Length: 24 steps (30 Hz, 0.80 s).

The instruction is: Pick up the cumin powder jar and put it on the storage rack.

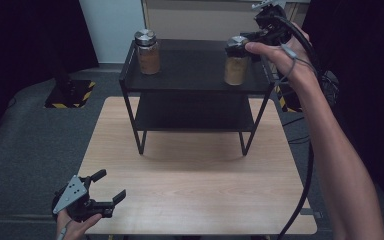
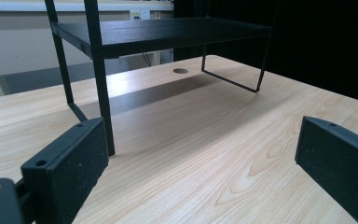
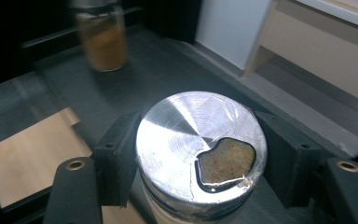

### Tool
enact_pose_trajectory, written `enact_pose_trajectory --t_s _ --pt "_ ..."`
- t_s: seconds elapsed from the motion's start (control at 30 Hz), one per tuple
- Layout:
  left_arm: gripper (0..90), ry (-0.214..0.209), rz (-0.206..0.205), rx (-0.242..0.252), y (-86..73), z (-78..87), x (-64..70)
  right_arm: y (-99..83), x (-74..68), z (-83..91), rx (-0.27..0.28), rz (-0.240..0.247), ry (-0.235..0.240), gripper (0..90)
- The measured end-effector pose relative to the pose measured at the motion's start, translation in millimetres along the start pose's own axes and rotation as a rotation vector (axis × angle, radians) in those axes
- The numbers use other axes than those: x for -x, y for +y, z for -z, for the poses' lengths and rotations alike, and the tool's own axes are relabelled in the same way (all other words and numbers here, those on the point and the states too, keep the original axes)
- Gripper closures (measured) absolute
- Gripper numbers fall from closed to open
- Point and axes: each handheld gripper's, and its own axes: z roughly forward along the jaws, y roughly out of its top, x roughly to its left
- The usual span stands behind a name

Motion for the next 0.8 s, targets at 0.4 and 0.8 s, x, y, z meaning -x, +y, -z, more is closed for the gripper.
enact_pose_trajectory --t_s 0.4,0.8 --pt "1.2 0.004 -0.005 -0.003 0.0 0.2 -0.3 4.4 10.9 -26.9 -0.015 -0.106 -0.166 35.4" --pt "1.2 0.002 -0.006 -0.004 0.1 -0.3 -0.8 -1.0 23.8 -33.8 -0.032 -0.154 -0.178 35.3"
